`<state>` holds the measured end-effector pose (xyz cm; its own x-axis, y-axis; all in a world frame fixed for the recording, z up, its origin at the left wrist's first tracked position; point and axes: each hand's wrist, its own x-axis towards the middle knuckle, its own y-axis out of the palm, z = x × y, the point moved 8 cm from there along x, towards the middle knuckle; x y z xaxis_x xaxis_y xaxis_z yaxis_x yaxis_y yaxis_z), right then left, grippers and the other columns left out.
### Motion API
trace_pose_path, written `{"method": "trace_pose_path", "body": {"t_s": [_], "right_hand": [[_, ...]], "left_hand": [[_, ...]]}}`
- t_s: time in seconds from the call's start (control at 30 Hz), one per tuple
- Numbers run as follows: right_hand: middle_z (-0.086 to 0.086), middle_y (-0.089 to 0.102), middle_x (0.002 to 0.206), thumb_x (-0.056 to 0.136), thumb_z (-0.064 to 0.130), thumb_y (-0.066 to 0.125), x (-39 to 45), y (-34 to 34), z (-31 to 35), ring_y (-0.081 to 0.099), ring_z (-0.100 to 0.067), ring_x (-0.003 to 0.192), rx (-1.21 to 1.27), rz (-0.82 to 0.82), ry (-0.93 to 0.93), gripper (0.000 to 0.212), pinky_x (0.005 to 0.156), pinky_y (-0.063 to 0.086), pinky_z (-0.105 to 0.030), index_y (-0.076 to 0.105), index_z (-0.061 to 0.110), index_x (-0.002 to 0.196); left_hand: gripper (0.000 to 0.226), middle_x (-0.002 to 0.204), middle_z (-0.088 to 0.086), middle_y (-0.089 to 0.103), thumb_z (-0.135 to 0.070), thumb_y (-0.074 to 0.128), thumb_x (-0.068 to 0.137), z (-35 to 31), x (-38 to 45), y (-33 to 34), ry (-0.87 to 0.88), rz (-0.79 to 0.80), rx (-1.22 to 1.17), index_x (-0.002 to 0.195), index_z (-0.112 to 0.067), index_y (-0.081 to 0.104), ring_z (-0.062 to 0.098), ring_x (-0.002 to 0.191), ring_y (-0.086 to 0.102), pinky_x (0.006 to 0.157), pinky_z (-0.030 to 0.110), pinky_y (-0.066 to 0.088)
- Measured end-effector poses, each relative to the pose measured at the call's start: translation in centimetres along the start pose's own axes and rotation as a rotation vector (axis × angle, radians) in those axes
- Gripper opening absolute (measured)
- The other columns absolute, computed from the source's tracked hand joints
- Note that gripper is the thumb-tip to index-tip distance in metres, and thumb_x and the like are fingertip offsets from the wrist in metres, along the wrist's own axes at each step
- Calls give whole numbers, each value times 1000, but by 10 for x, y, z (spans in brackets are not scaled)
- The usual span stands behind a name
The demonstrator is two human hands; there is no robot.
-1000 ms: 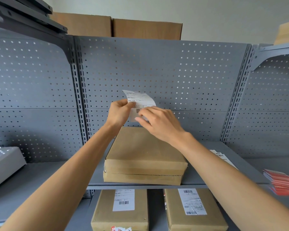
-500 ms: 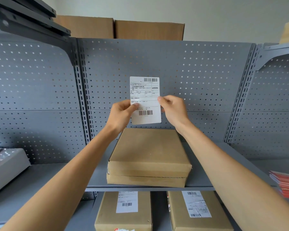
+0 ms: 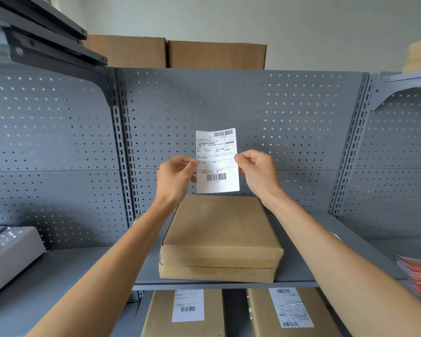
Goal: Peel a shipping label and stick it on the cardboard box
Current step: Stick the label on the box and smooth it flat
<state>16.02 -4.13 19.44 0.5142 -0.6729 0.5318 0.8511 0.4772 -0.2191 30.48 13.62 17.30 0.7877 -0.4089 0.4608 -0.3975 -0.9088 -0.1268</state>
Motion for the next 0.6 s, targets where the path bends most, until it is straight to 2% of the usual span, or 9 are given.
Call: {"method": "trace_pose_path", "body": {"t_s": [0.07,0.17,0.27,0.33,0.4,0.5,0.6], "right_hand": [[-16,74,86,94,19,63,-2,2,-4,56,-11,67,17,19,27,20,68,48,-34,71,4,85],[-21,73,88,92,19,63,-4,3,-12,54,-13,67,42,36,74,21,67,45,-33,71,1,84],[-14,69,76,85,17,63,-6,2,-20,54,-15,66,27,37,135,20,67,45,-32,68,-1,79],[-14,66,71,80,18,61,-7,2,-26,53,-16,66,-6,53,165,21,66,45,-34,66,-2,77],[-13,62,68,77,19,60,-10,3,-30,51,-17,65,-46,74,186,23,65,44,-34,63,-4,76],[-6,53,67,79,16,59,-18,5,-36,42,-16,63,-169,111,185,26,61,34,-30,57,-10,76],[-6,42,64,79,13,58,-26,9,-40,34,-17,61,-299,166,145,22,58,27,-30,52,-3,64]], "left_hand": [[19,79,2,79,-23,64,95,1,0,2,-1,4,-5,84,-11,73,24,68,74,61,29,51],[19,79,1,79,-17,63,95,3,-2,4,-25,27,25,79,-10,71,16,64,65,52,20,46],[20,84,13,76,-17,63,91,11,-3,6,-63,52,88,75,-10,71,16,66,57,59,30,45],[20,85,21,73,-18,64,91,16,-4,6,-97,63,126,79,-4,72,17,63,50,58,28,41],[21,71,15,65,-19,65,90,21,-4,7,-123,82,166,79,-2,72,12,50,40,51,25,35],[21,51,-7,52,-19,65,88,28,-6,8,-145,112,231,70,-10,70,9,40,33,43,22,31],[20,50,-10,56,-20,65,86,34,-10,11,-137,150,317,74,-6,74,5,35,37,37,15,29]]}}
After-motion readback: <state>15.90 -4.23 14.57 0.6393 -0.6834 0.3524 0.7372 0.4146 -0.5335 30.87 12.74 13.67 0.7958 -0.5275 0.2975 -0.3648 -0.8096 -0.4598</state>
